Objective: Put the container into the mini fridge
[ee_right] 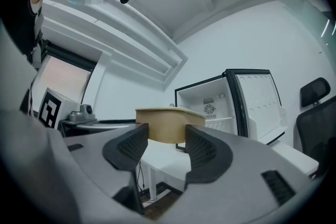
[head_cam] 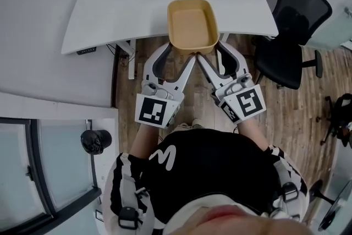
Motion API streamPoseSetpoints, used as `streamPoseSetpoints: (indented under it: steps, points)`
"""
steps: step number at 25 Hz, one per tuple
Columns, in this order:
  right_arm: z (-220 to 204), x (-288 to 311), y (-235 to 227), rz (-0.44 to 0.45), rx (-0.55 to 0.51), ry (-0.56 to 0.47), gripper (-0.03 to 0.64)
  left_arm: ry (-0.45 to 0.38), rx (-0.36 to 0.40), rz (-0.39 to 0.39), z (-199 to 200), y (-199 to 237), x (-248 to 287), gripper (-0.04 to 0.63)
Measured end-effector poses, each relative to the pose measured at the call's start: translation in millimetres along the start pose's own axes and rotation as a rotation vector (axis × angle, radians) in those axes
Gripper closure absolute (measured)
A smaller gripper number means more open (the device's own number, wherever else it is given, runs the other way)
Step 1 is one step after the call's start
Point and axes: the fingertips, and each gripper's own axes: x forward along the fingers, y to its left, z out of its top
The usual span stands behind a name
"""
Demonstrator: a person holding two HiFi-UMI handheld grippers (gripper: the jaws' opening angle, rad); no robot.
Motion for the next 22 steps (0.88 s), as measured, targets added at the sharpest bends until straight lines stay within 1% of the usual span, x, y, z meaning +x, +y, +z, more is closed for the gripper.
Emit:
streamPoseSetpoints:
  steps: [3,10,13,19,22]
  points:
    - [0.6,2.6,-2.6,0.001,-0.016,0.007,0.388,-0.001,0.009,-0.004,-0.6,1.8,3.3,0.356]
    - [0.4,2.2,-6.8,0.001,-0.026,0.005,0.388,-0.005,-0.012,0.002,-2.5,0.4,7.3,0.355]
    - [-0.4,0.2,-7.8,0.006,-0.025,0.002,0.388,0.0,0.002,0.005,-2.6,-1.9,7.7,0.356]
    - [-2.0,-2.9,-5.7,0.044,-0.011,-0.005,0.387,0.007,0.018,0.058,-4.3,-3.9,2.6,0.355]
    - [-3.2,-2.0,-0.6,0.056,-0.007,-0.01,0.388,0.006,0.02,0.066,-4.4,-2.1,-2.7,0.354]
